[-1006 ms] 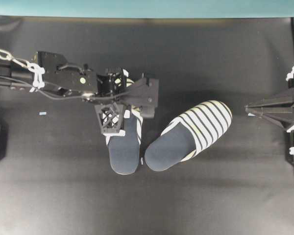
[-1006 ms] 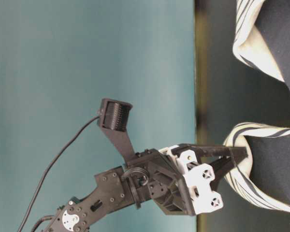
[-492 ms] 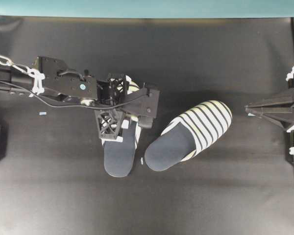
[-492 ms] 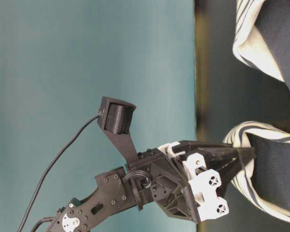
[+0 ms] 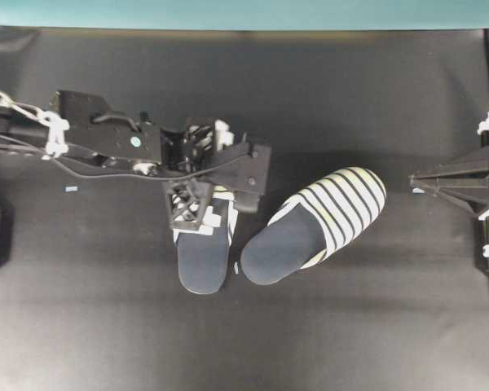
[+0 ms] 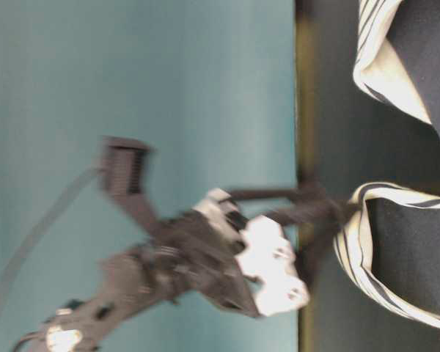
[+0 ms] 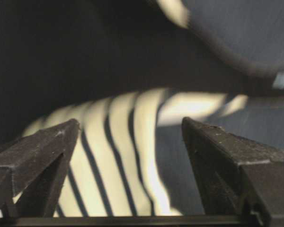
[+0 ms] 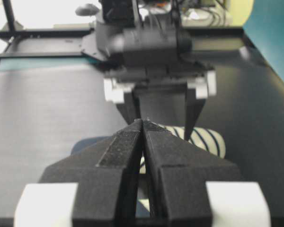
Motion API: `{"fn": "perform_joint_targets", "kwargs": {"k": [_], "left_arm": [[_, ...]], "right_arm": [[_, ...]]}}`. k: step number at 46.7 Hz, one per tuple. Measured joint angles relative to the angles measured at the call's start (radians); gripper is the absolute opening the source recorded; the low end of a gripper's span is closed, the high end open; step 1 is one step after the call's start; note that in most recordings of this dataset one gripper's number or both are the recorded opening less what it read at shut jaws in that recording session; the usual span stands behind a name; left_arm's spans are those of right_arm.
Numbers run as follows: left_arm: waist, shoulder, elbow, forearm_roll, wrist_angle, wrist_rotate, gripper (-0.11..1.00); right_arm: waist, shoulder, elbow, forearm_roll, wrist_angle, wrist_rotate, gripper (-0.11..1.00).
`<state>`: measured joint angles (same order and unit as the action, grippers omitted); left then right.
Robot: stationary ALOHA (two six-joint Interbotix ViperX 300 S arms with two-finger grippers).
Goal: Arrange the slippers with the left arm.
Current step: 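Release the left slipper and move the left gripper to the right slipper, then grasp the right striped slipper's upper with the left gripper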
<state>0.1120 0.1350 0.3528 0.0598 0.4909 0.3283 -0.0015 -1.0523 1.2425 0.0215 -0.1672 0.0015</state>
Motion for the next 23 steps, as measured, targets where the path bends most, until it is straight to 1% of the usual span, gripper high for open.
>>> {"fn": "perform_joint_targets", "kwargs": {"k": [4, 7, 14, 17, 23], "left_arm": [[-0.034, -0.008, -0.015, 0.000, -0.064, 0.094, 0.84], [-0.058, 0.000, -0.025, 0.000, -0.127, 0.193, 0.84], [-0.067, 0.049, -0.051, -0.002, -0.230, 0.374, 0.84], [-0.061, 0.094, -0.077, -0.002, -0.250, 0.420, 0.84], [-0.061, 0.173, -0.143, -0.002, -0.258, 0.439, 0.84]], "right_arm": [[0.000, -0.002, 0.000, 0.000, 0.000, 0.000, 0.01], [0.000, -0.003, 0.000, 0.000, -0.003, 0.000, 0.01], [0.000, -0.005, 0.000, 0.000, -0.005, 0.000, 0.01], [0.000, -0.005, 0.002, 0.000, -0.005, 0.000, 0.01], [0.000, -0.005, 0.003, 0.000, -0.005, 0.000, 0.01]]}}
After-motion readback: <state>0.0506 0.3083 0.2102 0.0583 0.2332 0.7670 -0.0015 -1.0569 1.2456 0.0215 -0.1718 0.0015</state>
